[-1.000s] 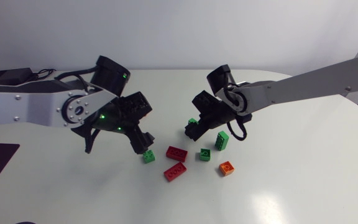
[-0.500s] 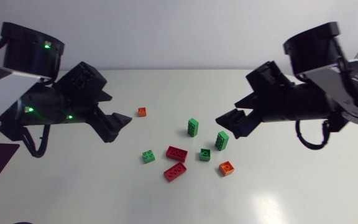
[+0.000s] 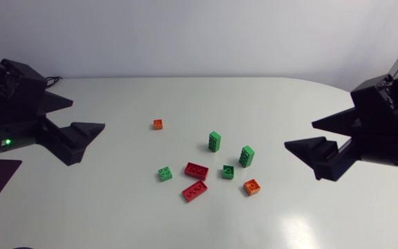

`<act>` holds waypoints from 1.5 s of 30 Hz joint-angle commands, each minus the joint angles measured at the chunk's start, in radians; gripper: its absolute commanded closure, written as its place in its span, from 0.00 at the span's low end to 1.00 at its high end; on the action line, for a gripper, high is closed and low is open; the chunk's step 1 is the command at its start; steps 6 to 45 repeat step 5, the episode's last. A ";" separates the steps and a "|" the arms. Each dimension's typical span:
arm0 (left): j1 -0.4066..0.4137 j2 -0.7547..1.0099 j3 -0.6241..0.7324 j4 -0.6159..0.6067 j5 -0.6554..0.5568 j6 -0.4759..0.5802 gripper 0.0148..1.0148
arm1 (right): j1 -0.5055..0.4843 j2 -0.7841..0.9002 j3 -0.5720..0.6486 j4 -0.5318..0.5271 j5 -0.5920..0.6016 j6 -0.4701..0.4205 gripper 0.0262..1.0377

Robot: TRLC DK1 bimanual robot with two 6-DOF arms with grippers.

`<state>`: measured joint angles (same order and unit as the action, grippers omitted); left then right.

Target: Disassemble duplo

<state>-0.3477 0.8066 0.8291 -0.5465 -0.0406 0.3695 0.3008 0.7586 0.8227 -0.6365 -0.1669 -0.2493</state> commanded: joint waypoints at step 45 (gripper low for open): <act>-0.036 -0.095 -0.097 -0.079 -0.022 -0.061 0.04 | -0.005 -0.102 -0.069 -0.086 0.024 0.048 0.04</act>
